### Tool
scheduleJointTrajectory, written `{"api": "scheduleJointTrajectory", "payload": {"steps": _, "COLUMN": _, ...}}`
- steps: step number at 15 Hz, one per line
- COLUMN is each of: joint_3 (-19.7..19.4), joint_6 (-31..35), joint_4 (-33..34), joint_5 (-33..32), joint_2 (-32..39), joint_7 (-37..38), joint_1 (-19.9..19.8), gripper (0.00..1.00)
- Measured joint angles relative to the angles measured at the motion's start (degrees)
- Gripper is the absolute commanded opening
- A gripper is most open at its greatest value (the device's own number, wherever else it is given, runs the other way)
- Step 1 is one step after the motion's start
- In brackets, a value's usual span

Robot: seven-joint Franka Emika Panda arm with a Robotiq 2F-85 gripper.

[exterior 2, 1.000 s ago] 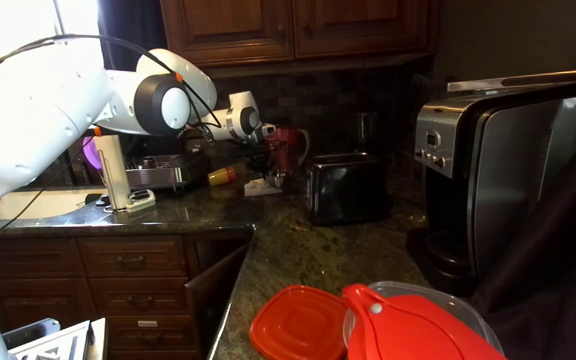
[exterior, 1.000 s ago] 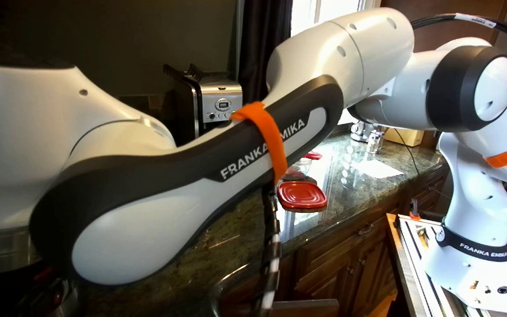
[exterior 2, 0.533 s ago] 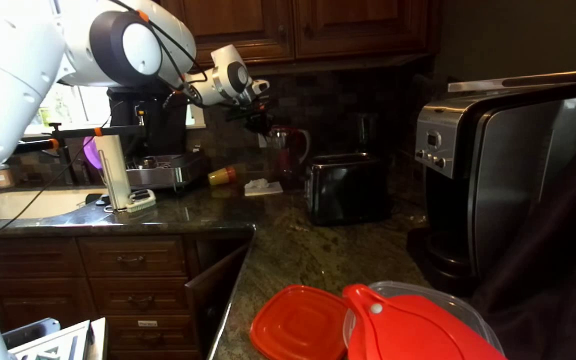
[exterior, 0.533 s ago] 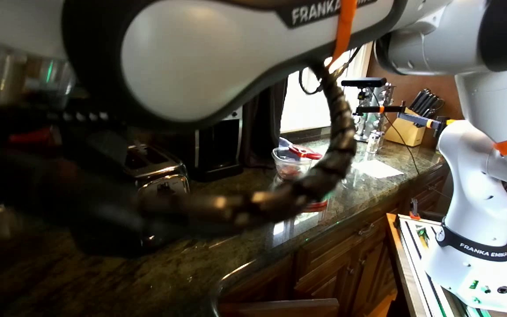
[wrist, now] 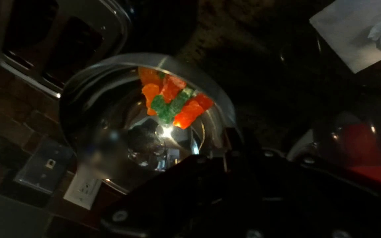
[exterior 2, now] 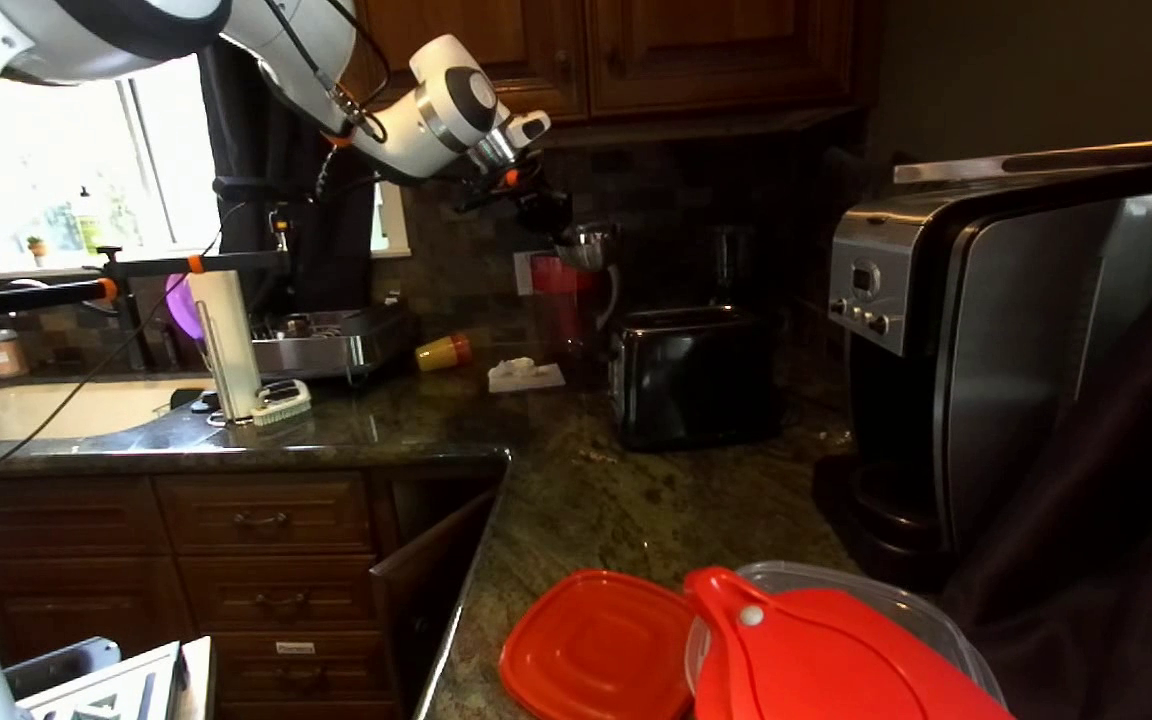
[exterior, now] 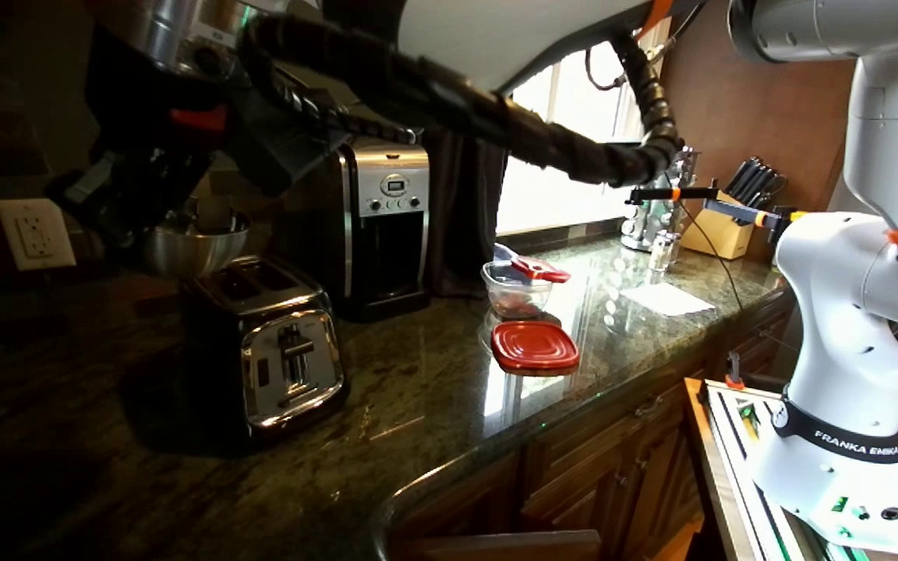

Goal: Put the metal bowl on the toaster

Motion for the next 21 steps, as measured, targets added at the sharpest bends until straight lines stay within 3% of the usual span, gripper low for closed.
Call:
{"api": "scheduleJointTrajectory", "payload": {"steps": 6, "joint_3": 1.37, "joint_6": -0.86, "joint_4": 0.46, "joint_5": 0.32, "joint_2": 0.81, "joint_7": 2.13, "joint_1": -1.80, "gripper": 0.01}}
{"api": "scheduleJointTrajectory", "payload": {"steps": 14, "joint_3": 0.73, "joint_6": -20.55, "joint_4": 15.70, "joint_5": -0.97, "joint_2": 9.07, "joint_7": 3.01, "joint_1": -5.90, "gripper": 0.01}}
{"api": "scheduleJointTrajectory", "payload": {"steps": 20, "joint_3": 0.24, "joint_6": -25.70, "joint_4": 24.69, "joint_5": -0.88, "joint_2": 17.64, "joint_7": 3.29, "joint_1": -6.85, "gripper": 0.01}}
{"api": "scheduleJointTrajectory", "payload": {"steps": 21, "joint_3": 0.12, "joint_6": -25.74, "joint_4": 25.73, "joint_5": -0.79, "joint_2": 18.67, "joint_7": 3.42, "joint_1": -7.03, "gripper": 0.29}}
